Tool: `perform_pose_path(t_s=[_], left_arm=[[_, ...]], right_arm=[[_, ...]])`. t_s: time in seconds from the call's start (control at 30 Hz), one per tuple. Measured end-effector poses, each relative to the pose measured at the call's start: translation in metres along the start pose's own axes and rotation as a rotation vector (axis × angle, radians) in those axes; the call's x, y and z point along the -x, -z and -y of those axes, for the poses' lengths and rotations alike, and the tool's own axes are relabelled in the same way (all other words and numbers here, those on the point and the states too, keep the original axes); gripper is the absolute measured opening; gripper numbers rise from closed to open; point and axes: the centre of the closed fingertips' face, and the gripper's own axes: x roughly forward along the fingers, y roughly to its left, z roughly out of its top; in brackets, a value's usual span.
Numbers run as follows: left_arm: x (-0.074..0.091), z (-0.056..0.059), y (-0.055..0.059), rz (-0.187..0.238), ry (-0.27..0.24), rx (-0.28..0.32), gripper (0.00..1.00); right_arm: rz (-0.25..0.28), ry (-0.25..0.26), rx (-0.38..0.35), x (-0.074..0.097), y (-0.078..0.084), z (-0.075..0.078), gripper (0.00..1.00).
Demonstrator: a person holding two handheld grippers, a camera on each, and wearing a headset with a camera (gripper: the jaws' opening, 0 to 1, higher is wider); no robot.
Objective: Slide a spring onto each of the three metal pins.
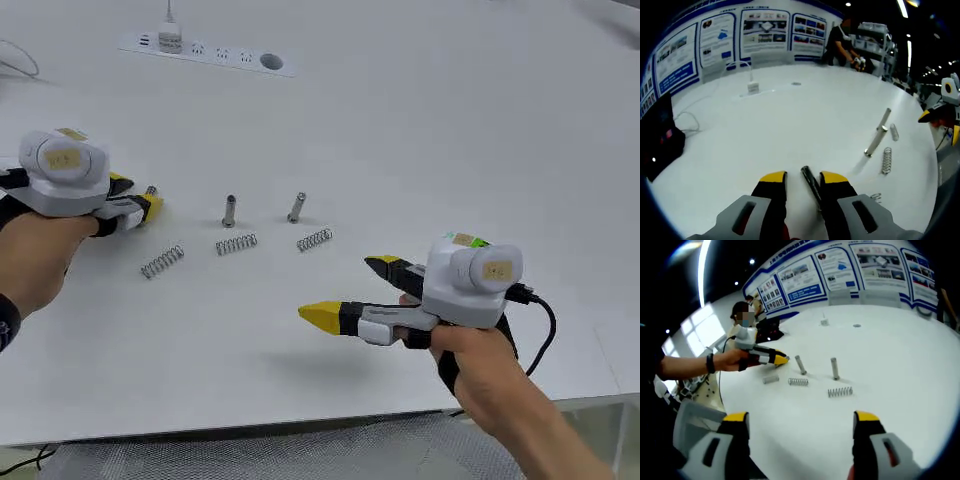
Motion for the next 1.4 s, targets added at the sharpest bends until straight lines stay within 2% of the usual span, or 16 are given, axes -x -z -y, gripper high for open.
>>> perform_pose_path(t_s=[0.13,0.27,0.43,0.6,0.7,0.87,0.93,1.0,1.07,1.13,1.23,1.3,1.4], left_arm=[[-0.001,-0.004,0.0,-0.003,-0.019,-0.024,0.22],[0.0,-0.007,0.0,-0.002,-0.021,0.002,0.17],[0.0,-0.009,0.001,-0.006,-0.027,-0.008,0.11],[0.001,-0.006,0.003,-0.012,-0.018,-0.025,0.09],[0.003,-0.001,0.005,-0.028,0.001,-0.058,0.09],[0.003,-0.003,0.005,-0.033,-0.001,-0.058,0.09],[0.002,-0.003,0.005,-0.037,-0.001,-0.071,0.11],[0.002,0.001,0.004,-0.041,0.023,-0.103,0.15],[0.001,0.001,0.005,-0.054,0.009,-0.141,0.19],[0.0,0.0,0.004,-0.054,0.013,-0.144,0.18],[-0.001,0.0,0.003,-0.049,0.005,-0.178,0.13],[-0.002,-0.002,0.003,-0.061,-0.009,-0.212,0.09],[-0.005,-0.002,0.002,-0.068,-0.008,-0.199,0.08]], right_arm=[[-0.005,0.0,0.0,-0.001,0.002,0.0,0.87],[-0.002,-0.003,-0.004,-0.002,0.001,-0.001,0.86],[-0.001,-0.005,-0.006,-0.002,0.001,-0.002,0.86],[0.002,-0.001,-0.007,-0.001,0.0,-0.001,0.86],[0.005,-0.002,-0.007,0.0,-0.001,-0.003,0.86],[-0.002,0.0,-0.006,0.001,0.002,-0.003,0.86],[-0.005,0.002,-0.006,0.001,0.003,-0.002,0.86],[-0.004,0.002,-0.009,0.002,0.003,-0.002,0.86],[0.001,0.001,-0.013,0.003,0.001,-0.003,0.86],[0.004,0.003,-0.013,0.003,0.001,-0.001,0.86],[0.004,0.003,-0.013,0.003,0.0,-0.002,0.86],[0.005,0.002,-0.012,0.004,0.0,-0.002,0.86],[0.008,0.003,-0.013,0.005,0.001,-0.002,0.86]])
